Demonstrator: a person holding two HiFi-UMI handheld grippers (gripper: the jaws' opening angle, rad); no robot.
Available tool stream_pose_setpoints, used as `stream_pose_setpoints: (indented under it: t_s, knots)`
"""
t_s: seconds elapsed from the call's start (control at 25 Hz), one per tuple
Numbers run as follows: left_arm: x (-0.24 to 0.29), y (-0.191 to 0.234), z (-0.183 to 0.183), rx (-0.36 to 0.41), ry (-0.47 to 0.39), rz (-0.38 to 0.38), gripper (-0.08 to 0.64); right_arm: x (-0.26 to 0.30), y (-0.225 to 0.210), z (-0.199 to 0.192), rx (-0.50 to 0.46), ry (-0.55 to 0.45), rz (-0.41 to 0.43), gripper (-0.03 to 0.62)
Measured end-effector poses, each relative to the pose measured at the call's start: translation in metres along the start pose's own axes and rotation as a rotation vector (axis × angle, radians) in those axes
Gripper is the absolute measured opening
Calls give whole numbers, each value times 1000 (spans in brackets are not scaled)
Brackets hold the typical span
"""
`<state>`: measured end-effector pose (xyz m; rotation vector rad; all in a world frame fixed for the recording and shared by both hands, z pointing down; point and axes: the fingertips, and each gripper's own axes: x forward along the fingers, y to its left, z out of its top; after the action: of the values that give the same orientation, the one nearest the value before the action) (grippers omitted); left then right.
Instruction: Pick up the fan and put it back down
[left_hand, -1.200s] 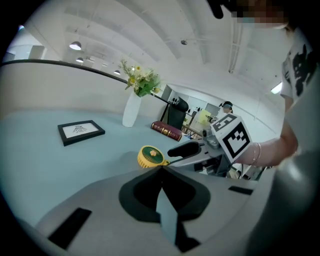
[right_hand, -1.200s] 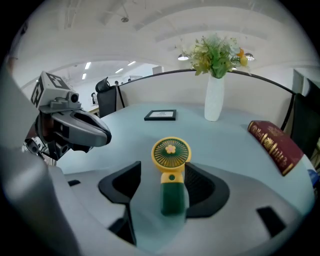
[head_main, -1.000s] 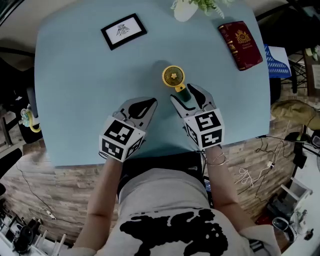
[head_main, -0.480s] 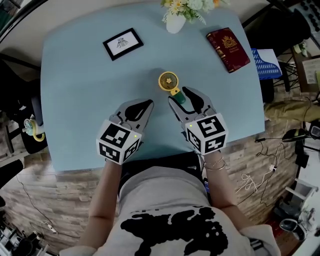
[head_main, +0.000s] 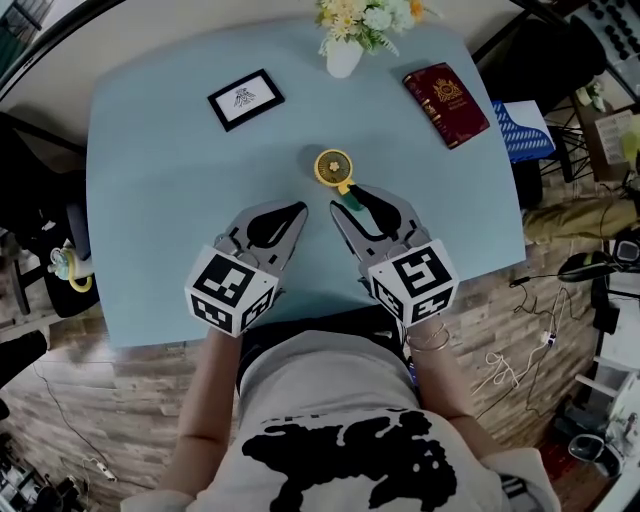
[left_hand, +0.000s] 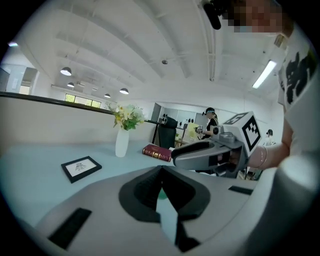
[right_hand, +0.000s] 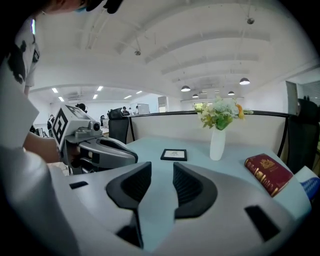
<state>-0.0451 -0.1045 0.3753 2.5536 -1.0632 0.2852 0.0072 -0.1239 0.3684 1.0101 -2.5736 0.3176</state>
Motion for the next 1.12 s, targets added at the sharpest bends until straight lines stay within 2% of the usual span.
stream_pose_setpoints:
  t_s: [0.2,0.44,0.56,0.72,0.88,1.12]
  knots:
    - [-8,-8,9,29,-25,4,11,-11,10,12,-23,-35,6,86]
    - [-14,-17,6,2,-40,3,11,-23,17,26,-26,-99,-2,5]
    - [-18,-19,1,-15,-39,4,11,-26,26,27,-28,-105,28,5]
    - [-18,-20,-3,1,-23,7,11,-26,35,27,-21,-108,75,5]
    - [-20,-21,-4,29,-11,14,11,-27,40,21,17,-106,94,3]
    - [-20,-20,-10,25,16,0,11,-27,37,17,34,-102,97,3]
